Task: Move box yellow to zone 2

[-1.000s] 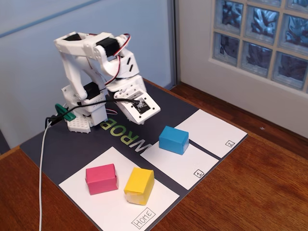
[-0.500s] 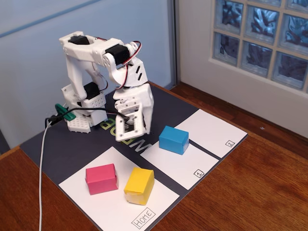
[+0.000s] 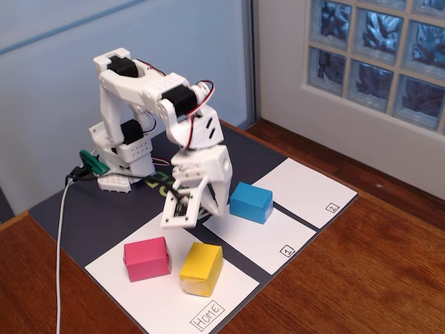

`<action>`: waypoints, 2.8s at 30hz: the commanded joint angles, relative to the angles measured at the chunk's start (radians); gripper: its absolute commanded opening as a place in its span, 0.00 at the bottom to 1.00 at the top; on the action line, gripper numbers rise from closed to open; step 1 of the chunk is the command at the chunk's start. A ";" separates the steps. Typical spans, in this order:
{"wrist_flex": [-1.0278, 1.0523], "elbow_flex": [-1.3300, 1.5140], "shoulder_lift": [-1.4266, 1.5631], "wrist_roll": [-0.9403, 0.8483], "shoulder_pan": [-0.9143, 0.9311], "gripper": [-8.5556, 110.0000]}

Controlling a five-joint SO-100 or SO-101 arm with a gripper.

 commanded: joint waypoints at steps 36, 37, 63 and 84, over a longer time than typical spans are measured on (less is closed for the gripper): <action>-0.123 -0.110 -0.232 -0.086 0.097 0.38; -0.127 -0.095 -0.232 -0.092 0.100 0.37; -0.428 0.034 -0.310 -0.064 0.103 0.22; -0.419 0.067 -0.196 -0.385 0.133 0.07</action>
